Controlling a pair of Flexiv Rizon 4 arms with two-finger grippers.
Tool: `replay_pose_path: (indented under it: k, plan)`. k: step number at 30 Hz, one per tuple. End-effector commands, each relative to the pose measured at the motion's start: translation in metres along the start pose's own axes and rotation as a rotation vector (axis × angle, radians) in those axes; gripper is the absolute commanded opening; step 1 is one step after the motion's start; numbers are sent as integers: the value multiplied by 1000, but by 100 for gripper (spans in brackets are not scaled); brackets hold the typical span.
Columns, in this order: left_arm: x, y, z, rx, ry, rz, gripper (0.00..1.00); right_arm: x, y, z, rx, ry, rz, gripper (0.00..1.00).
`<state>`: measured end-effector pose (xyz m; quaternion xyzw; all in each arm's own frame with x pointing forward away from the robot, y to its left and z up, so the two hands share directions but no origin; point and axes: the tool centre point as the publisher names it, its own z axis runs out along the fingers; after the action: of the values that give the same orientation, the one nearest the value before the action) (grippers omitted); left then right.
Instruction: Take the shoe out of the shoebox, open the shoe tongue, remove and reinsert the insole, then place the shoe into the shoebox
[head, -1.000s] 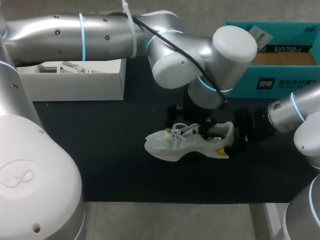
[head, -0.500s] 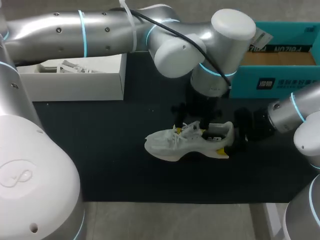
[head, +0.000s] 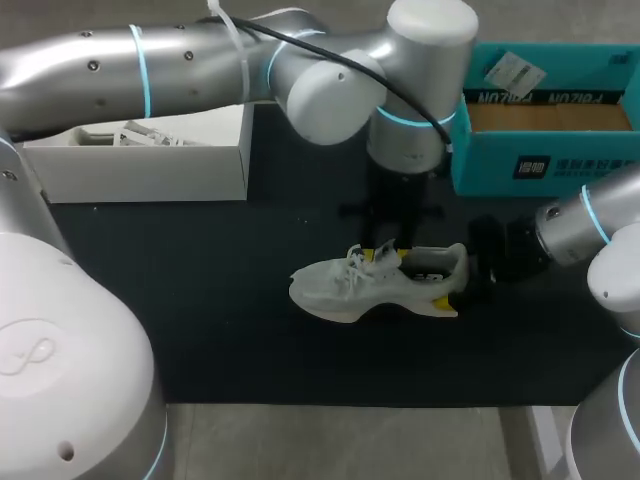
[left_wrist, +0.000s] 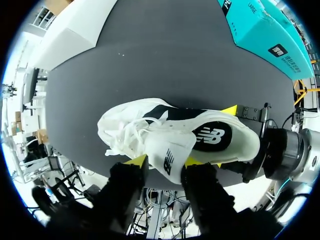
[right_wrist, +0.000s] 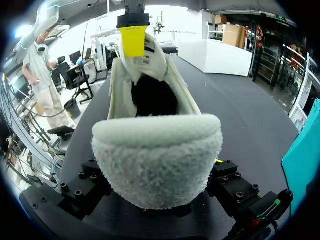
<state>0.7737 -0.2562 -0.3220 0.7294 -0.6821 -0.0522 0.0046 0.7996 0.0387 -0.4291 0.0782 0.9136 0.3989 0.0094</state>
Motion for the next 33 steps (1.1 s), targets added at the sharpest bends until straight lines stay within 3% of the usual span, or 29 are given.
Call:
replay_pose_path:
  k: [1, 3, 5, 11, 21, 33]
  plan:
    - [-11, 2, -9, -1, 57, 11, 33, 1, 1, 0, 3, -2, 0, 0]
    - [-11, 2, -9, -11, 75, 20, 22, 1, 1, 0, 3, -2, 0, 0]
    - [-12, 3, -6, -16, 81, 25, 0, 1, 1, 0, 3, -2, 0, 0]
    - [-17, 4, -7, -34, 121, 20, 0, 1, 1, 0, 3, -2, 0, 0]
    - [-45, 5, -14, -32, 218, -22, 0, 1, 1, 0, 3, -2, 0, 0]
    - [-71, 8, -1, -23, 190, -95, 0, 1, 1, 0, 3, -2, 0, 0]
